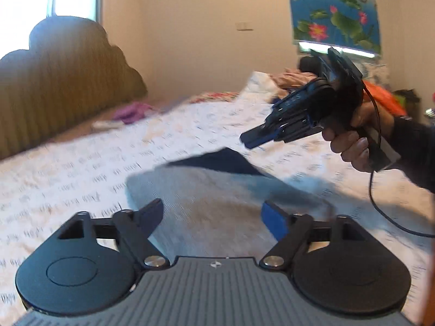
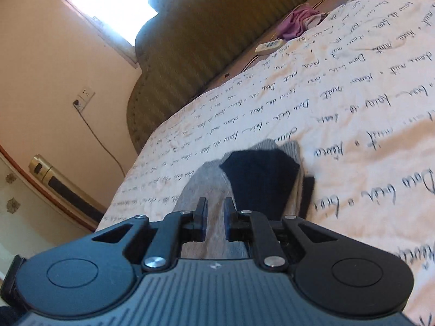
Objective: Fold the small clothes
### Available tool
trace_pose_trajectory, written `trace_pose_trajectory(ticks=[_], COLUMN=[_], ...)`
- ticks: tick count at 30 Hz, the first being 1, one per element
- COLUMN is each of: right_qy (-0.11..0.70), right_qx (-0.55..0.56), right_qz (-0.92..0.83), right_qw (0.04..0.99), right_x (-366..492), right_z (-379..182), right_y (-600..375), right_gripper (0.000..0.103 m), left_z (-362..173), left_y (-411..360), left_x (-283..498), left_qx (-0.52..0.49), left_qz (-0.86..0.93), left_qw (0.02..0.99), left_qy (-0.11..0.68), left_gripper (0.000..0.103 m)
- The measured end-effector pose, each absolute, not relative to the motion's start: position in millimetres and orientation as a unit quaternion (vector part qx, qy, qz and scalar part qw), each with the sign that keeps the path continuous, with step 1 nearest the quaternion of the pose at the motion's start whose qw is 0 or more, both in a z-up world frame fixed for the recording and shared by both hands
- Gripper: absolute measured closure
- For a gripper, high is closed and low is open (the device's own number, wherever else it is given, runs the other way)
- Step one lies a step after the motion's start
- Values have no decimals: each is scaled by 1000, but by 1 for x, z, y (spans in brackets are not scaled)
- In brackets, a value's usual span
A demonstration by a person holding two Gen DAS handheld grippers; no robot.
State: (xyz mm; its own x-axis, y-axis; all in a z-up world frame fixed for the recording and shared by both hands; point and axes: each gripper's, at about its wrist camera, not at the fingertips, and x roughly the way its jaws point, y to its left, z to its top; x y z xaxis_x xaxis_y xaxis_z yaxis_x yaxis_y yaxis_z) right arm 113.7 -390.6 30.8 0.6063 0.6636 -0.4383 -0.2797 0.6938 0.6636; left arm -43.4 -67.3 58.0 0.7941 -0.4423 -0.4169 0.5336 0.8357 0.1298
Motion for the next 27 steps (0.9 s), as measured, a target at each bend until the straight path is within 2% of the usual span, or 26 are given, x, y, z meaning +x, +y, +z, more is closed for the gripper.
trace_pose_trajectory(ticks=[1,2,4,8,12,16,17,20,23,27], right_qy=[354,364,383,420,411,414,404,352,373,422], right_qx=[261,247,232,163,224,161,151,162,164,88], right_qz=[252,240,259,205,207,194,184,254,359,373], right_qw=[862,865,856,869,859,875,883,886,840,821], right_x=[129,144,167,183,180,179,176,165,176,200], right_z=[29,27,18,-9,-26,-2,12,50,62,48], right_y=[-380,-369,-350,-337,-368,-348,-342,-325,-279,-215], right_gripper=[90,87,86,87,90,88,83,83,78,76], left_z=[54,49,37,3,4,13,18,34,33,9], left_y=[-79,-88,-100,-113,-100,-100,-97,-91,-104,-114], left_x=[-36,-30,-17,-6,8,-2,-5,-15,-16,-1], left_qx=[138,147,151,182,127,136,129,110,141,145], left_qz=[-243,-238,-251,-275,-294,-286,-288,-306,-314,-312], left_qw=[941,941,935,905,898,904,904,905,901,886], left_qy=[190,191,199,269,301,287,288,275,262,311], left_gripper=[25,25,24,25,24,28,28,23,20,21])
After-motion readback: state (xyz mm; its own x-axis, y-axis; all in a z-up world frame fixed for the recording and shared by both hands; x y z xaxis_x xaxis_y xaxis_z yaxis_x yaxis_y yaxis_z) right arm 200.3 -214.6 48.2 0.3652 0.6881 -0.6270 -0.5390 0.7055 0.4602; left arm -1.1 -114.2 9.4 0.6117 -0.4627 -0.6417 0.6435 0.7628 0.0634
